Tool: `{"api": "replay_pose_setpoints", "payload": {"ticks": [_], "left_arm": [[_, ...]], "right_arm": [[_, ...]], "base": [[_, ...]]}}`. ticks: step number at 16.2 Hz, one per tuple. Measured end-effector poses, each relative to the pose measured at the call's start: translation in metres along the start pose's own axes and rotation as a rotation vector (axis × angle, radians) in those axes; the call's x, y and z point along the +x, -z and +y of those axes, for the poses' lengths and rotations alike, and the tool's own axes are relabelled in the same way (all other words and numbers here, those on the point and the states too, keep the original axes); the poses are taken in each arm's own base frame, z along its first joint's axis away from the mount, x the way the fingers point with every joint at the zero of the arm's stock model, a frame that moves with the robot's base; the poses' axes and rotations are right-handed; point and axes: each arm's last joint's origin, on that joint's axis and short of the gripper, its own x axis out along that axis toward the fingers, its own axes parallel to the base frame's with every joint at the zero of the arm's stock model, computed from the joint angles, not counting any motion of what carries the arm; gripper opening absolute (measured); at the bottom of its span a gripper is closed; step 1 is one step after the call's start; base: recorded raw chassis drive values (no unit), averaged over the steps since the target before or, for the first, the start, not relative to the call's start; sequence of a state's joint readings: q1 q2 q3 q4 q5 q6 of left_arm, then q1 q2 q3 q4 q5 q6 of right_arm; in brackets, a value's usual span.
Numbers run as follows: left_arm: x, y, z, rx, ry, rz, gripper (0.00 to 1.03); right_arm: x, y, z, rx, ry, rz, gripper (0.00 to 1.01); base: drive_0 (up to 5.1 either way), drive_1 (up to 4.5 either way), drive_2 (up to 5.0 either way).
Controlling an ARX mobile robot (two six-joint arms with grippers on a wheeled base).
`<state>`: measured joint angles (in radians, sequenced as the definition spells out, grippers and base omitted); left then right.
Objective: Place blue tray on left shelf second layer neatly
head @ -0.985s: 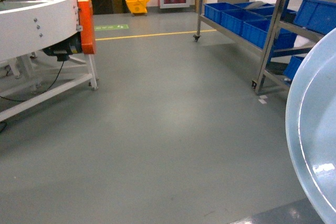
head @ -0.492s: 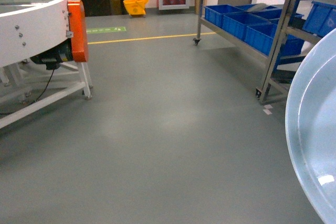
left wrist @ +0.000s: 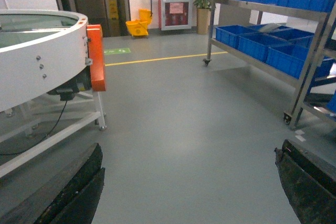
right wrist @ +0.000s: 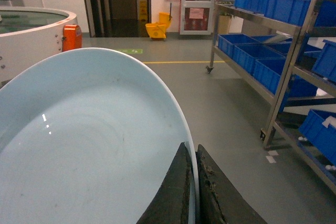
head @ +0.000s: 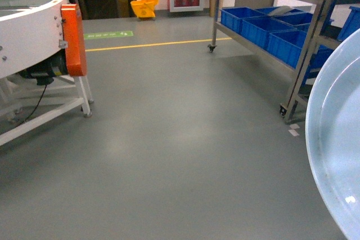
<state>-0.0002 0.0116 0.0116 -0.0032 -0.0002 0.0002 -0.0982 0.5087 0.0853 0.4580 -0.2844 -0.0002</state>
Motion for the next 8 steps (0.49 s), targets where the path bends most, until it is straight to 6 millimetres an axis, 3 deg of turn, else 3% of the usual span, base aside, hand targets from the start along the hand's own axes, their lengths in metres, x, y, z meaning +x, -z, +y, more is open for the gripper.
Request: {"api": "replay_pose_setpoints", "payload": {"ticks": [8], "left_arm": [[0.0,0.0001,0.0,0.0,0.0,0.001,0.98]], "right_arm": [[0.0,0.0003,0.0,0.001,0.0,0.003,0.02]], "base": [[0.0,4.31,-4.3]]}}
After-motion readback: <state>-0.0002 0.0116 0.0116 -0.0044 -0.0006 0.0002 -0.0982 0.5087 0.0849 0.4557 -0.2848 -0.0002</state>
